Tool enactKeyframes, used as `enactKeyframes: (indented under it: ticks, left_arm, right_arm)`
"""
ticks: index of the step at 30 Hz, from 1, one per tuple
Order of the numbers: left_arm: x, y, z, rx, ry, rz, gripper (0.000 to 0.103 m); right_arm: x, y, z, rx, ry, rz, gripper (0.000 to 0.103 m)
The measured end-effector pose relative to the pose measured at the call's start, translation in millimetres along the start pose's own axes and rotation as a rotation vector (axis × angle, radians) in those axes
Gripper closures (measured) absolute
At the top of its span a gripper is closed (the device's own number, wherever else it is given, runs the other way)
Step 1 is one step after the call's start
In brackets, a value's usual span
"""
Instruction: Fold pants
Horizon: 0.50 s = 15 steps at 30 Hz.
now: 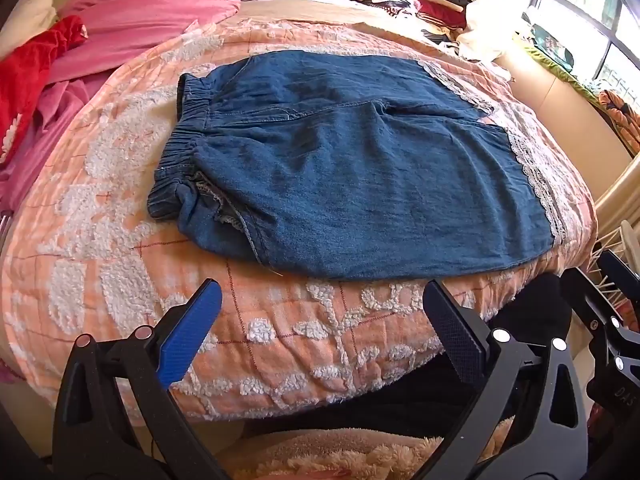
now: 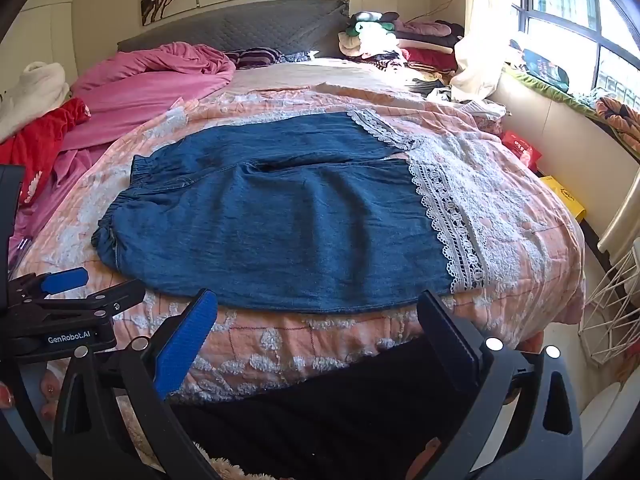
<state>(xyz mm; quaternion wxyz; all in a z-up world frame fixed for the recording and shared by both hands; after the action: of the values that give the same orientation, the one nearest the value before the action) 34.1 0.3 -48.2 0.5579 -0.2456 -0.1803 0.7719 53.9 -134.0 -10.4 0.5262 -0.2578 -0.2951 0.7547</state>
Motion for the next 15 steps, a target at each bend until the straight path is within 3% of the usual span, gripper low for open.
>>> enactKeyframes:
  ticks: [15]
  left_arm:
    - [-3.1,0.9,0.3,0.006,-0.010,-0.021,0.008]
  right_arm:
    - [0.1,0.6,-4.3,0.019,-0.009,-0.005,0.004]
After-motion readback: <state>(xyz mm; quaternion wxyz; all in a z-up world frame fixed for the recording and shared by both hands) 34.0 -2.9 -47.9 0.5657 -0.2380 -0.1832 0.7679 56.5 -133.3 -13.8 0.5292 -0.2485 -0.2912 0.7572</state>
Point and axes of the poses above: each gripper's, at about its wrist camera, not at the fingertips, and z roughly against the way its jaws point, x to its left, y to its underside, the point moved 6 cm from there along -z, roughly the way its jaws point, and after that the axes turned 7 degrees about z, right-handed, at the moved point
